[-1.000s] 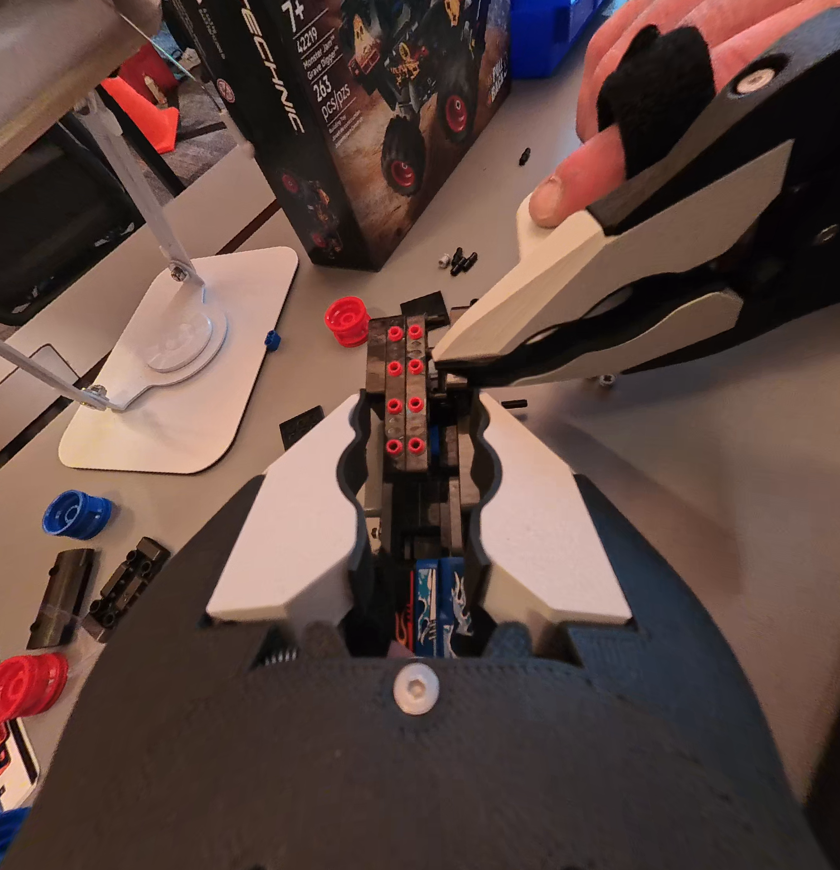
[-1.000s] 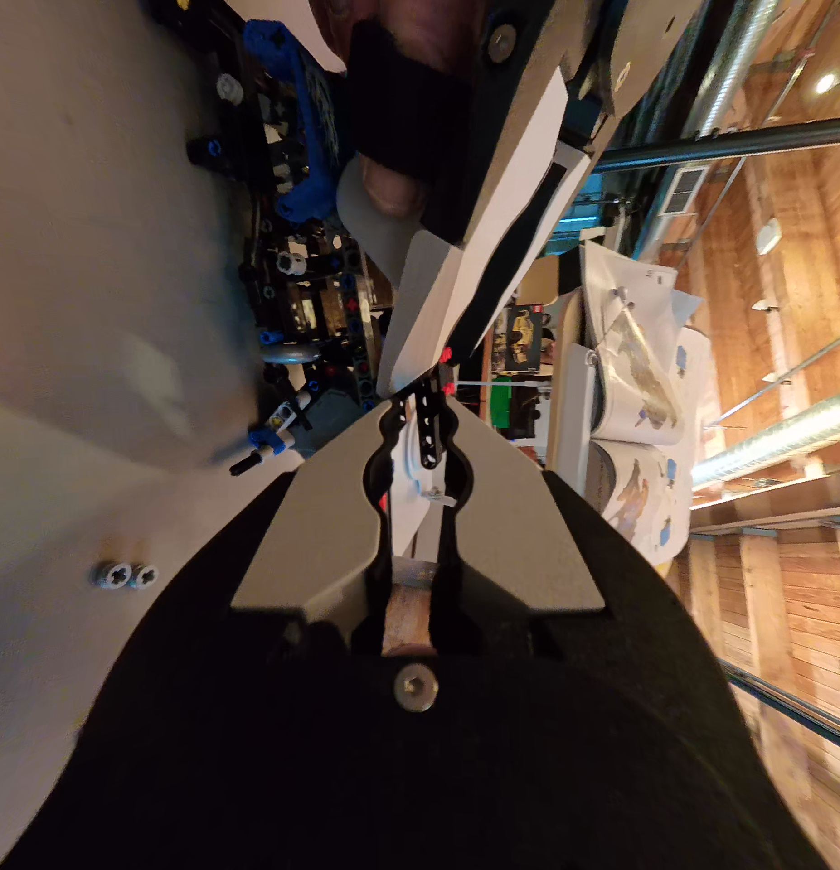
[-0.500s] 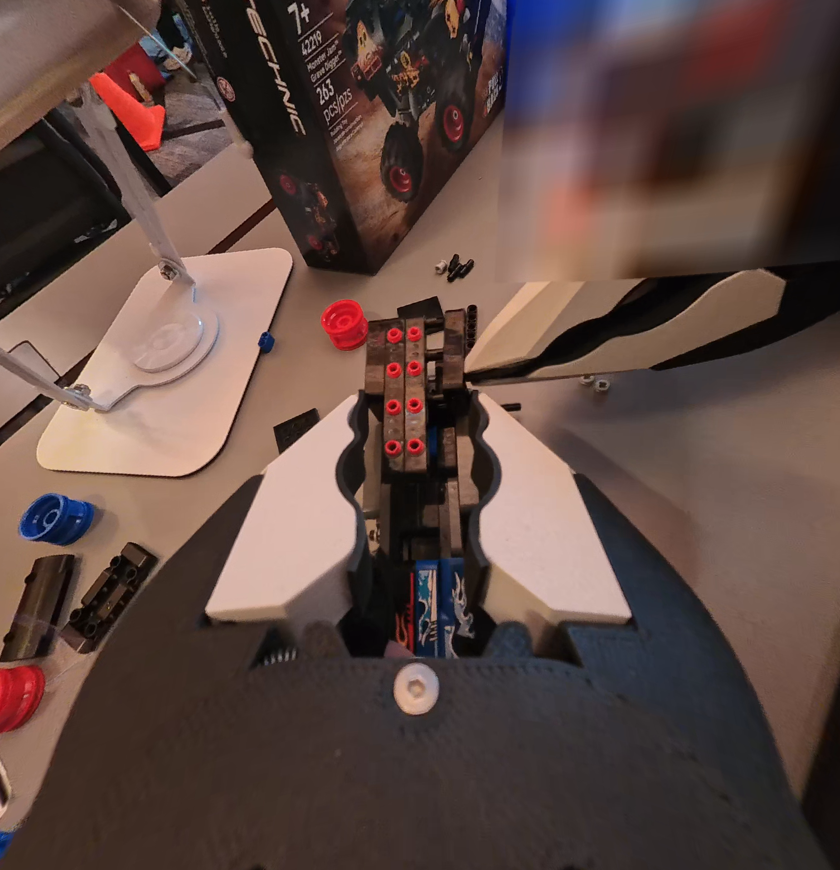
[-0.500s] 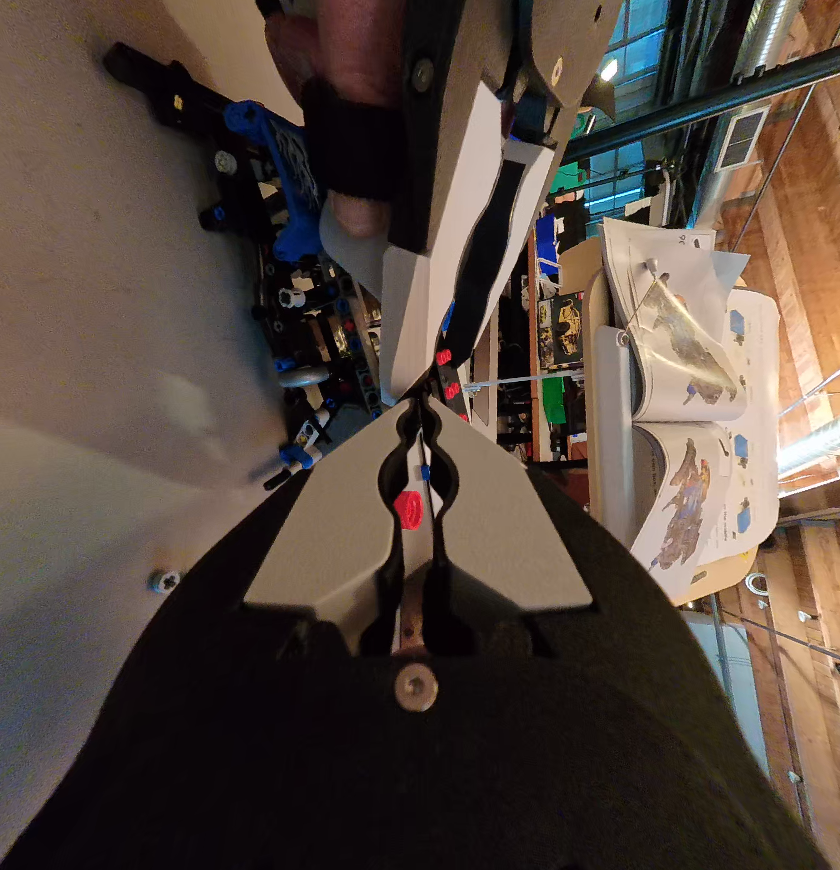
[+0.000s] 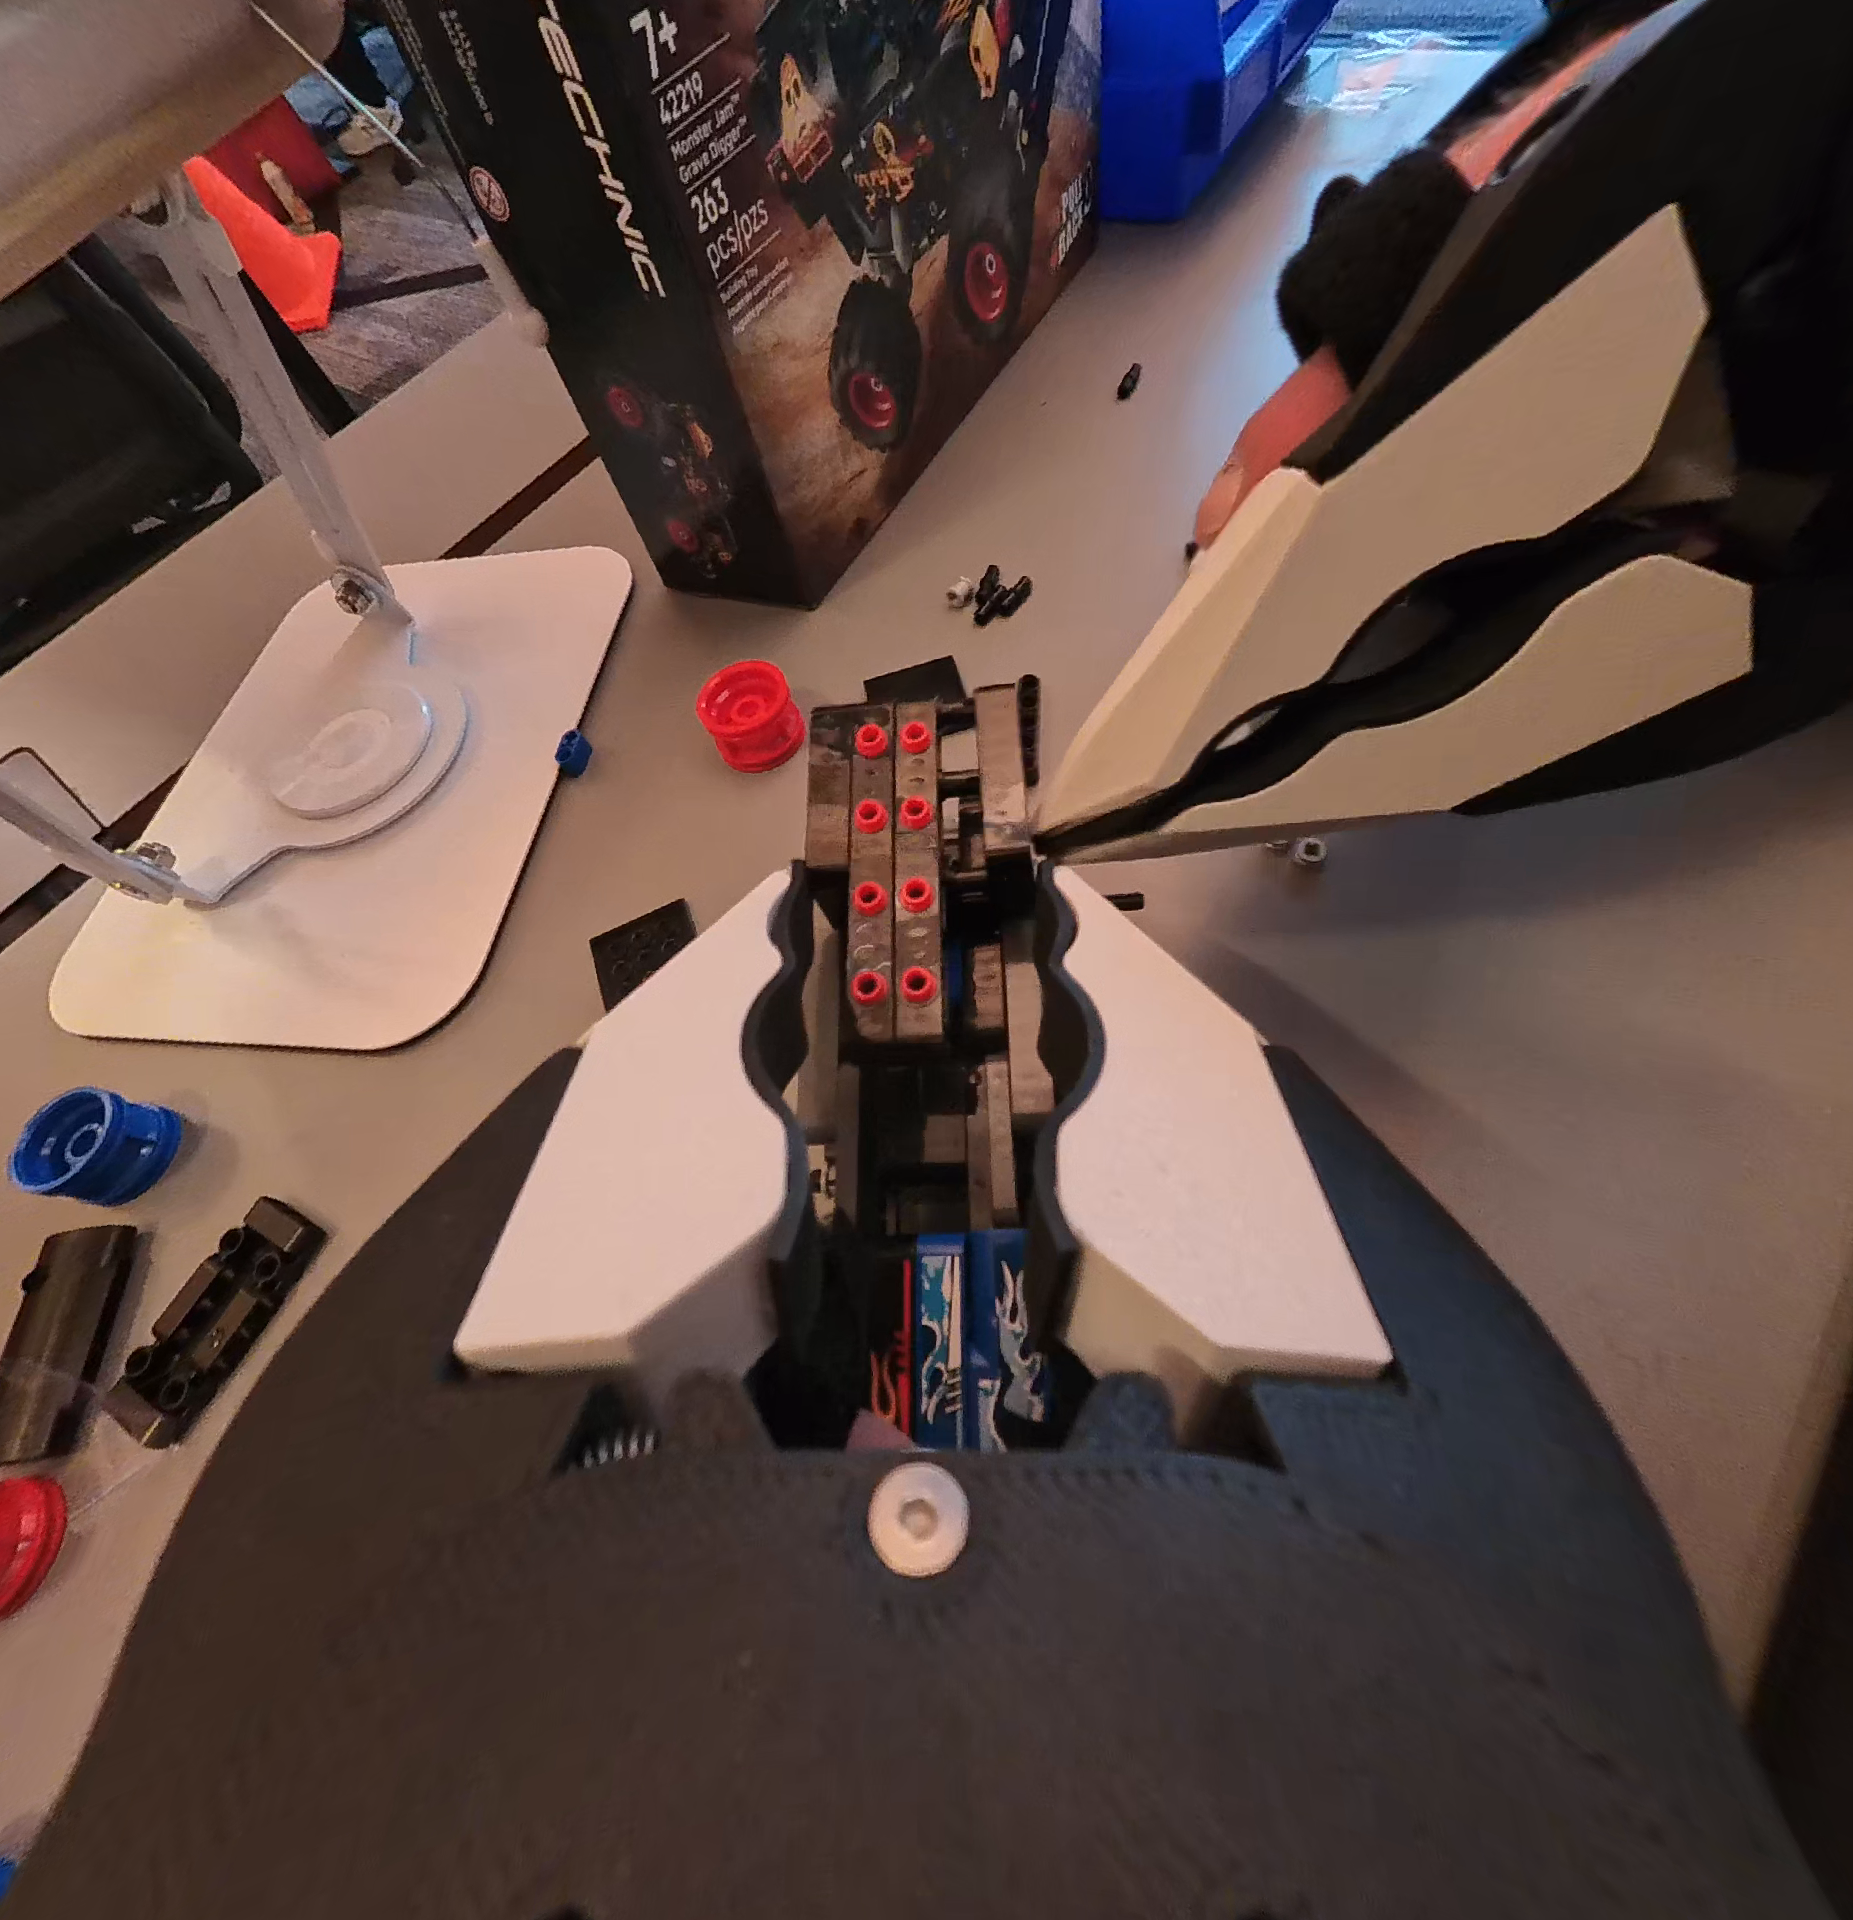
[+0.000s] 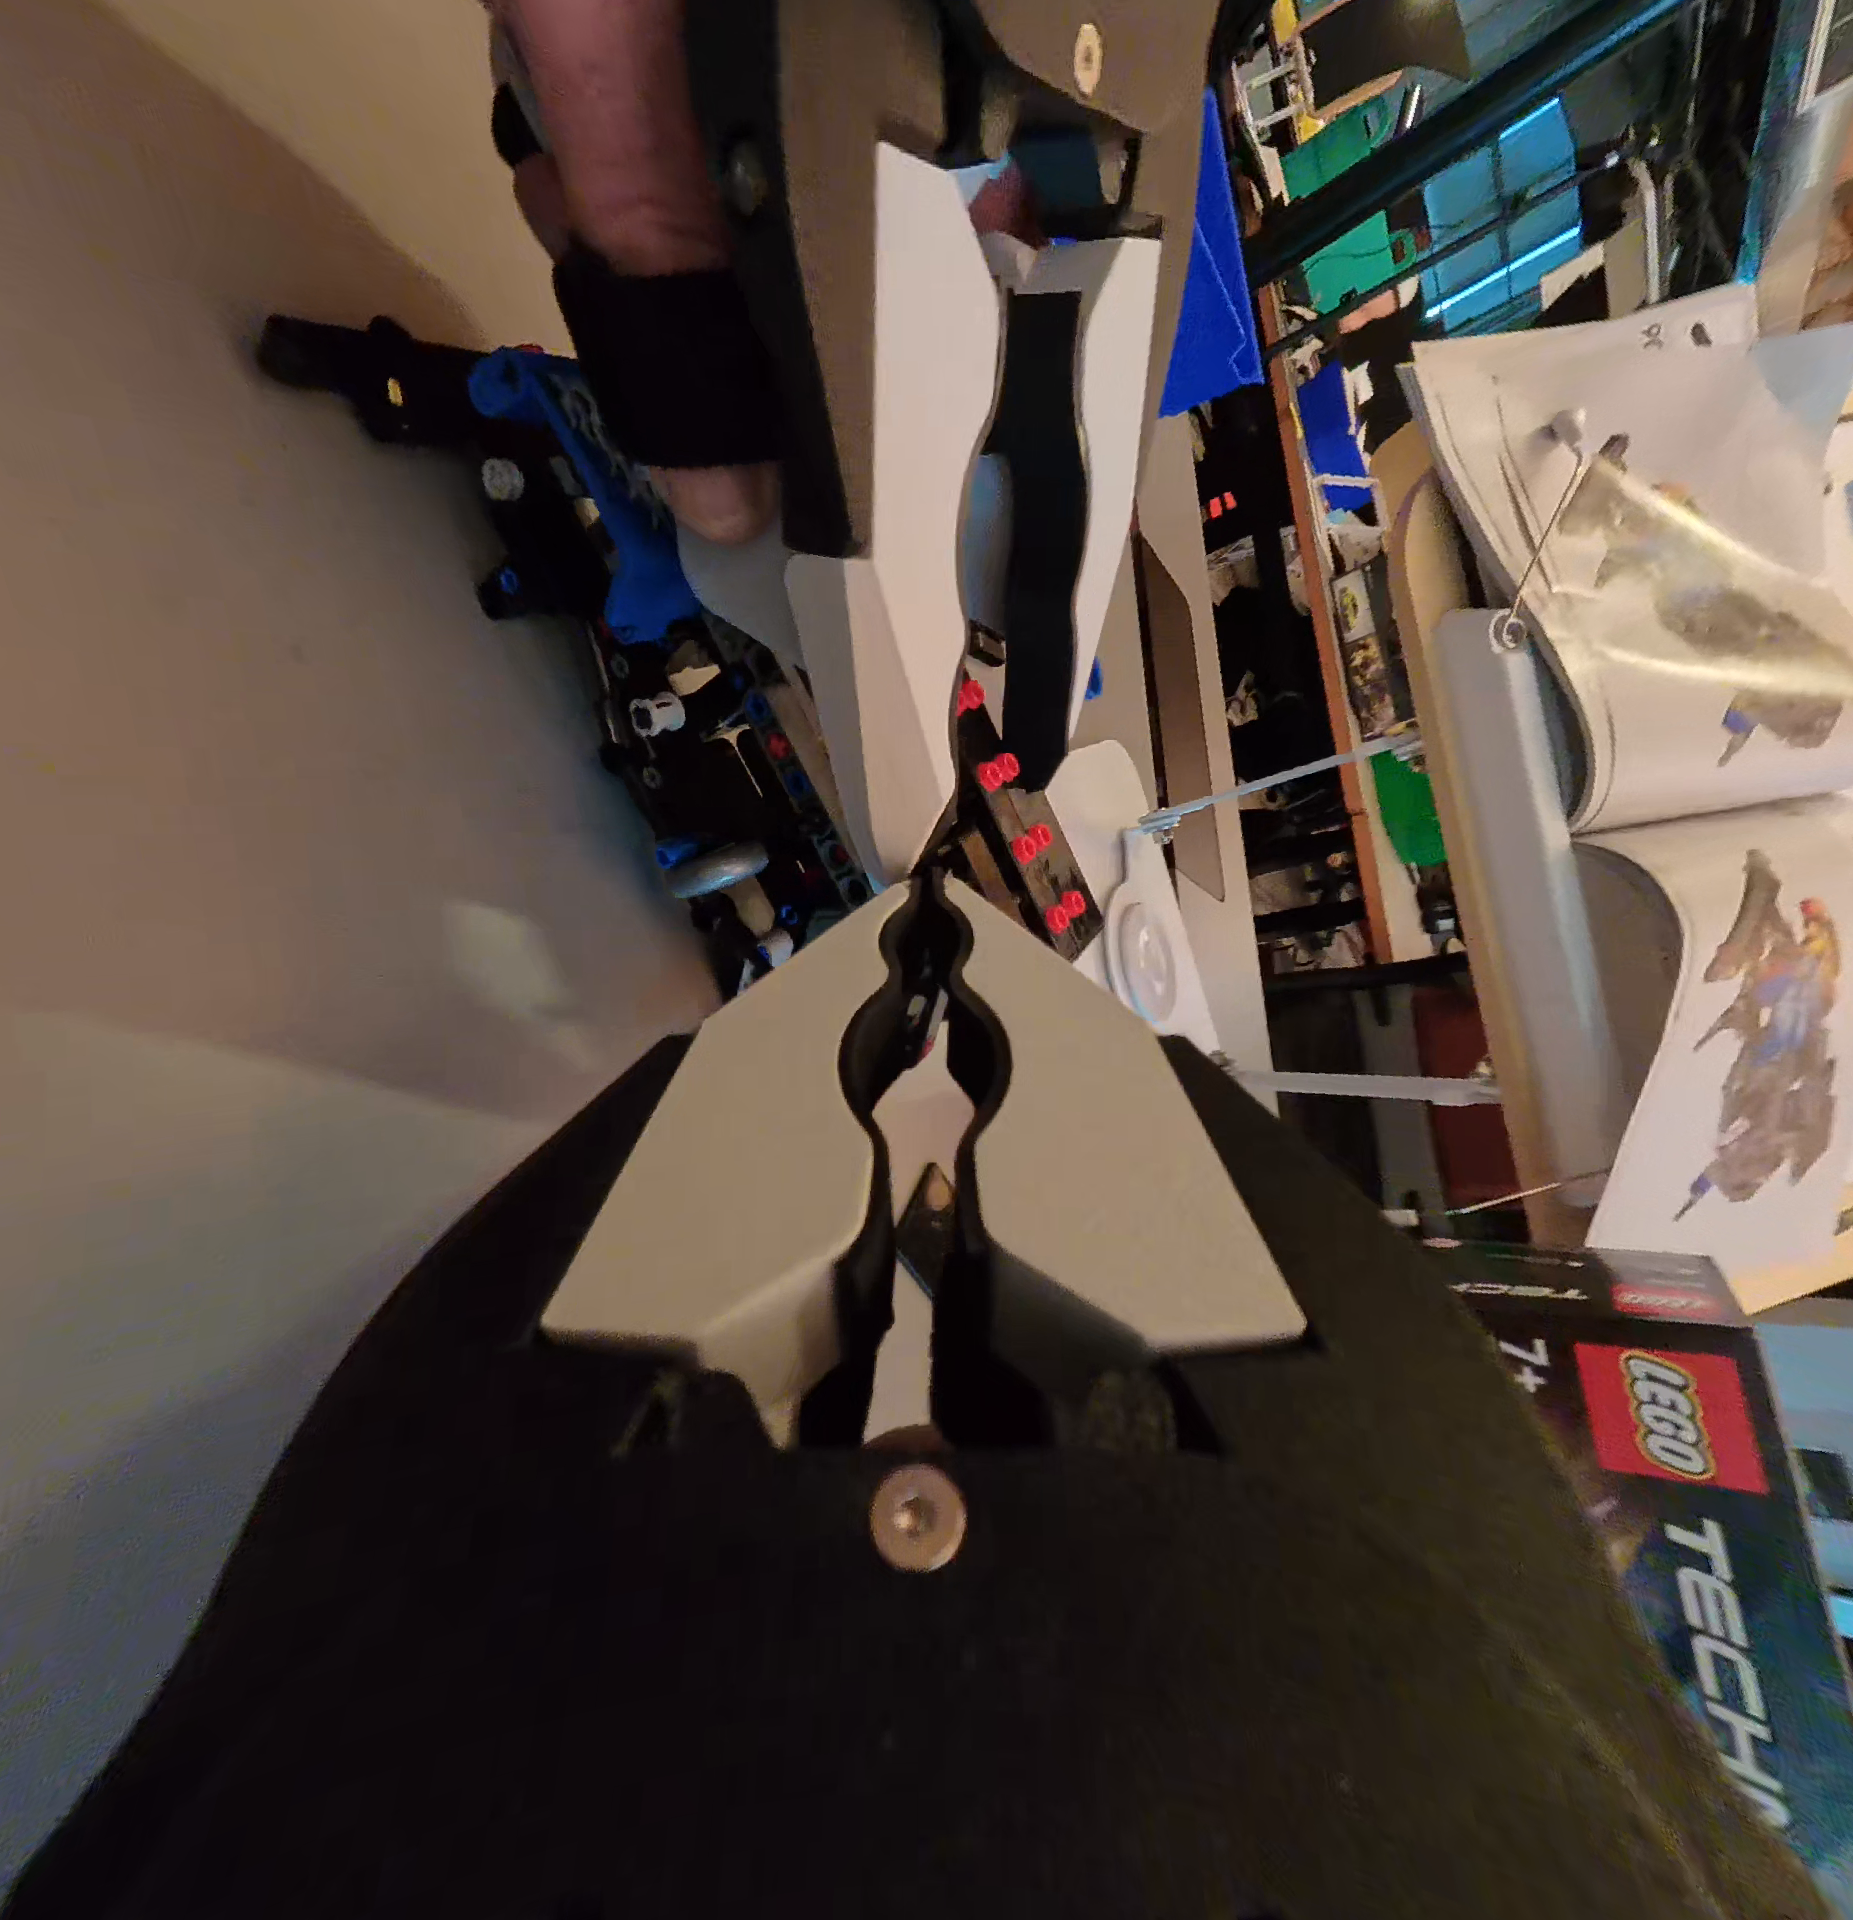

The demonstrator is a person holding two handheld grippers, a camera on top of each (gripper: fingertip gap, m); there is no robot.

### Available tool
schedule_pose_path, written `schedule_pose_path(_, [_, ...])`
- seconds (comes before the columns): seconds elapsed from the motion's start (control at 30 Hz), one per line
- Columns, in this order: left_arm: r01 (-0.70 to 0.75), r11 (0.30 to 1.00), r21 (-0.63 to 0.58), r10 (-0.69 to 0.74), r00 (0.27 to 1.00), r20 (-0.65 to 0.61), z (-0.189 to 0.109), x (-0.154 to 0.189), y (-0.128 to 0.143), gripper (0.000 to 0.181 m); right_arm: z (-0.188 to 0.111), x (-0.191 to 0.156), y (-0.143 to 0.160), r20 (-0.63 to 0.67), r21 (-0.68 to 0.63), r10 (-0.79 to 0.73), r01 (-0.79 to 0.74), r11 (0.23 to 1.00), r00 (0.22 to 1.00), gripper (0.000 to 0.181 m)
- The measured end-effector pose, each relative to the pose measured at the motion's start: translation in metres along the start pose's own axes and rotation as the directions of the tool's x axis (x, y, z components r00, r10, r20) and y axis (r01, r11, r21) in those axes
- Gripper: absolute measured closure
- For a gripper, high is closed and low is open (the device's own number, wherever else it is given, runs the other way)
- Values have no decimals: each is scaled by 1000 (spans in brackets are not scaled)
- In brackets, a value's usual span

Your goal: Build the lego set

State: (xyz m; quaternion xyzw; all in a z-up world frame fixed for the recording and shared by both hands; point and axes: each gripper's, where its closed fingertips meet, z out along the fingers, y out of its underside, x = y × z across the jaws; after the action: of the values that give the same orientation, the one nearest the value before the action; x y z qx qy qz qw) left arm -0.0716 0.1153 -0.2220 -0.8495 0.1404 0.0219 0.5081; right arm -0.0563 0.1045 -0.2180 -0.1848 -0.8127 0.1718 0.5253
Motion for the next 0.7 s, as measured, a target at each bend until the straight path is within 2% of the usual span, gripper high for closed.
schedule_pose_path(0.17, [3, 1000, -1, -3, 1000, 4, 1, 0, 0, 141, 0, 0, 1, 4, 5, 40, -40, 999, 999, 181])
schedule_pose_path(0.4, [-20, 1000, -18, 21, 1000, 23, 2, -2, 0, 145, 2, 0, 2, -53, -47, -20, 18, 999, 998, 181])
schedule_pose_path(0.63, [12, 1000, -5, -12, 1000, 13, 2, -3, 0, 145, 2, 3, 2, -34, -16, 31, -31, 999, 999, 181])
schedule_pose_path(0.67, [13, 1000, -4, -13, 1000, 2, 1, -3, 0, 142, 1, 3, 1, -29, -10, 34, -35, 999, 999, 181])
schedule_pose_path(0.7, [19, 1000, -3, -19, 1000, -14, 1, -1, 0, 133, 1, 4, 3, -32, -12, 30, -30, 999, 999, 181])
